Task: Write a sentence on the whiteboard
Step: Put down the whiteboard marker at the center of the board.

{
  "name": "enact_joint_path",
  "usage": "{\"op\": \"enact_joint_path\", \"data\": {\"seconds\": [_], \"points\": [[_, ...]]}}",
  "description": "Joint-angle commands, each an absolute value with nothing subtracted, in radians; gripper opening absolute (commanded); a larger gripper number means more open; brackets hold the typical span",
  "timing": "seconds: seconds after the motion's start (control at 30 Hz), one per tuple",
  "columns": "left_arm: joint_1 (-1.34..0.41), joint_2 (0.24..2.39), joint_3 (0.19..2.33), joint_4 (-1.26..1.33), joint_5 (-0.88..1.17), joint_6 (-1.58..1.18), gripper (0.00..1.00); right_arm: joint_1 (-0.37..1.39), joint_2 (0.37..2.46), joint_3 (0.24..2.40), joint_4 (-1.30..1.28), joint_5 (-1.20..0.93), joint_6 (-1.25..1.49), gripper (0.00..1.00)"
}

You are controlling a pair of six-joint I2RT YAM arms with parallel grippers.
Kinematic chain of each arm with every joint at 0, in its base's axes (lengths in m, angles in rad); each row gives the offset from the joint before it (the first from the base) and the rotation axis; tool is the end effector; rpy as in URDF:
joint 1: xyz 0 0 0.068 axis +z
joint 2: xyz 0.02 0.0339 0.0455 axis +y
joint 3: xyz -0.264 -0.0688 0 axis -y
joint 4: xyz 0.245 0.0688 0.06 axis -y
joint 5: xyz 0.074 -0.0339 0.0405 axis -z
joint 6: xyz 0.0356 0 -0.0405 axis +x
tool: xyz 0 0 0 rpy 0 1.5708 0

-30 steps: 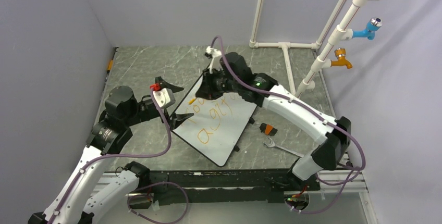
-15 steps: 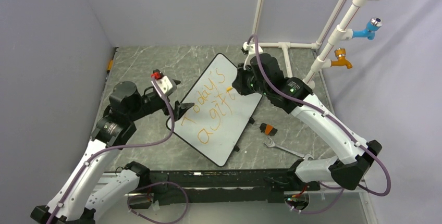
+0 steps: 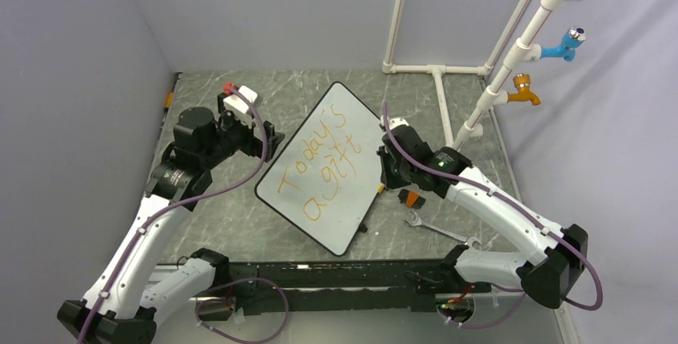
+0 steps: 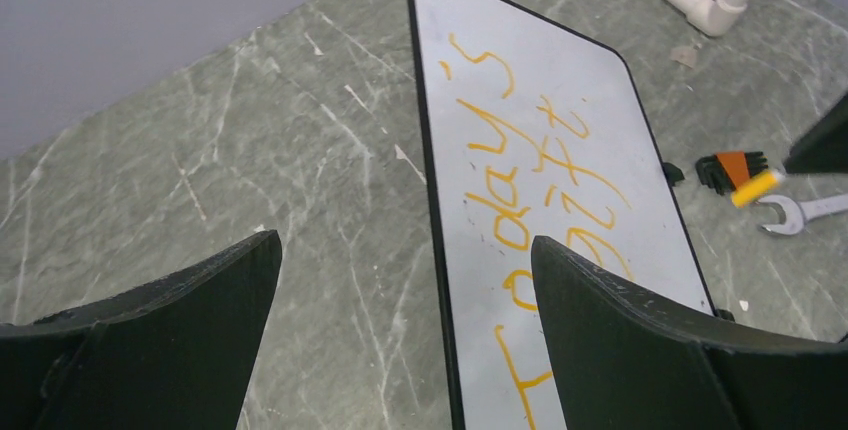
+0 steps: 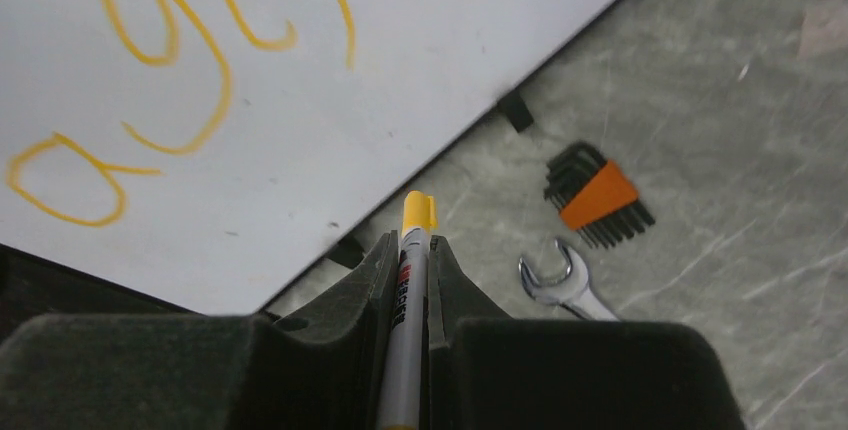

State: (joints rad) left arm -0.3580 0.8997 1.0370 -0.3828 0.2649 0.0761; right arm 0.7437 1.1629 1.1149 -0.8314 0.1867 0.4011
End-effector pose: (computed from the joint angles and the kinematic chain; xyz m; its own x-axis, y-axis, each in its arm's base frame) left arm 0.1798 -0.0772 0.3869 -0.1832 0.1469 -0.9720 0.5917 0.8061 0.0103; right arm 0.1755 0.1524 0.3201 -0.7477 -0.1665 -0.6428 -0.3109 0.9432 0.1173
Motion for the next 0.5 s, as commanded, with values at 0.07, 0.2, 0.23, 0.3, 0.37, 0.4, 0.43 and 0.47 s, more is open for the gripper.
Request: {"op": "enact_joint_path", "data": {"seconds": [0.07, 0.2, 0.23, 0.3, 0.37, 0.4, 0.43, 0.47], "points": [[-0.333, 0.86, 1.059, -0.358, 0.18, 0.046, 0.99, 0.742, 1.156, 0.958, -0.807, 0.136, 0.531, 0.0], [-0.331, 0.86, 1.058, -0.365, 0.16, 0.049, 0.99, 0.743, 1.148, 0.888, -0.773, 0.114, 0.57, 0.0], [-0.33, 0.861, 1.06, -0.365, 0.156, 0.049, 0.99, 0.742, 1.148, 0.877, -0.766, 0.114, 0.579, 0.0], [-0.326, 0.859, 1.059, -0.368, 0.152, 0.049, 0.99, 0.742, 1.143, 0.856, -0.747, 0.12, 0.597, 0.0], [-0.324, 0.856, 1.057, -0.366, 0.147, 0.048, 0.99, 0.743, 1.145, 0.83, -0.72, 0.117, 0.609, 0.0], [-0.322, 0.855, 1.055, -0.366, 0.144, 0.048, 0.99, 0.744, 1.15, 0.817, -0.708, 0.115, 0.614, 0.0], [-0.322, 0.853, 1.054, -0.365, 0.14, 0.048, 0.99, 0.743, 1.158, 0.808, -0.697, 0.114, 0.618, 0.0], [-0.322, 0.852, 1.052, -0.364, 0.136, 0.048, 0.99, 0.743, 1.165, 0.799, -0.689, 0.113, 0.622, 0.0]]}}
